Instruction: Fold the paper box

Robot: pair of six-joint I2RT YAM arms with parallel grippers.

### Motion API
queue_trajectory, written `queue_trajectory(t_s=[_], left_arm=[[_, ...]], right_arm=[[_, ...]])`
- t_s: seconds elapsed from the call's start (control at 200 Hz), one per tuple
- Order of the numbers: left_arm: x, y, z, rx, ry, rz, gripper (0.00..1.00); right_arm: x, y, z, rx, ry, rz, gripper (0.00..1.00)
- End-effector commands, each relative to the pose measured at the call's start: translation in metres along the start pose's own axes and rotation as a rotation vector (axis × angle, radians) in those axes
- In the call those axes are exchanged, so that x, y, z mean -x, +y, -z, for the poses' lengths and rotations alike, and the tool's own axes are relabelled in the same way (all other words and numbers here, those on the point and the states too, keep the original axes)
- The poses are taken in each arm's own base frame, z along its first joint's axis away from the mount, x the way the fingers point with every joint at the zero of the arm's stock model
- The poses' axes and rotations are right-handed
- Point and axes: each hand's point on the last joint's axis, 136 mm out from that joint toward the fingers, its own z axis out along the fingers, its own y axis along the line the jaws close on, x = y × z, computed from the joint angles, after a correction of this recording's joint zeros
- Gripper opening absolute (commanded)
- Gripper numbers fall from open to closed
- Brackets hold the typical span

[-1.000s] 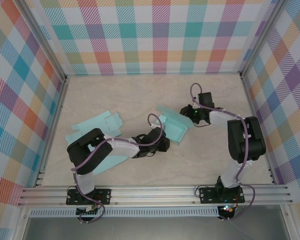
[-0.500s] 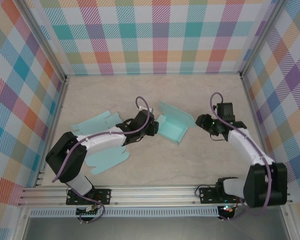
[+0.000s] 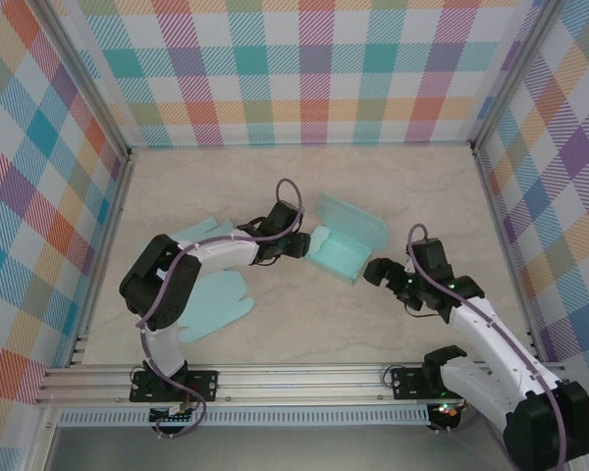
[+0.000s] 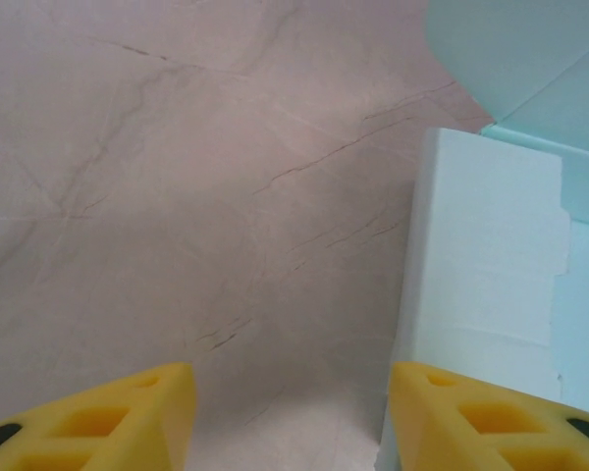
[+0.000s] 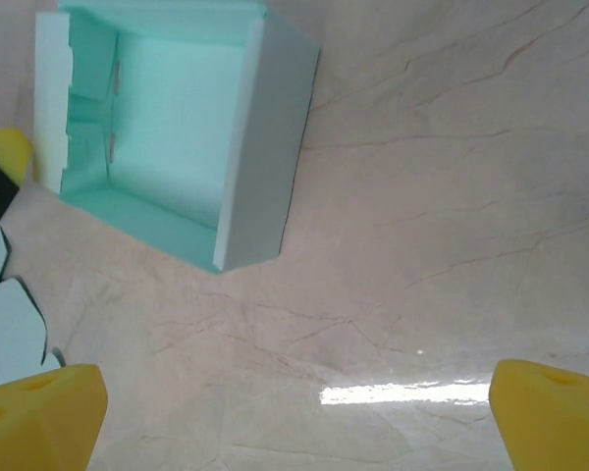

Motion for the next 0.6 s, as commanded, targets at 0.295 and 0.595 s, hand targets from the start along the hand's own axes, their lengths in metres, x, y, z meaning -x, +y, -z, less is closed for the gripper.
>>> queue_trajectory(t_s=[0.295,0.595], left_arm=[[0.018,-0.015,-0.005,-0.079,-0.042,0.051,0.51],[0.027,-0.016,0.003,-0.087,-0.080,0.082,0.50]], right_arm=[[0.031,0.017,-0.024,-0.083,-0.058,0.018,1.00],[0.049,0.025,-0.050,-0.138,-0.033,0.056,0.72]])
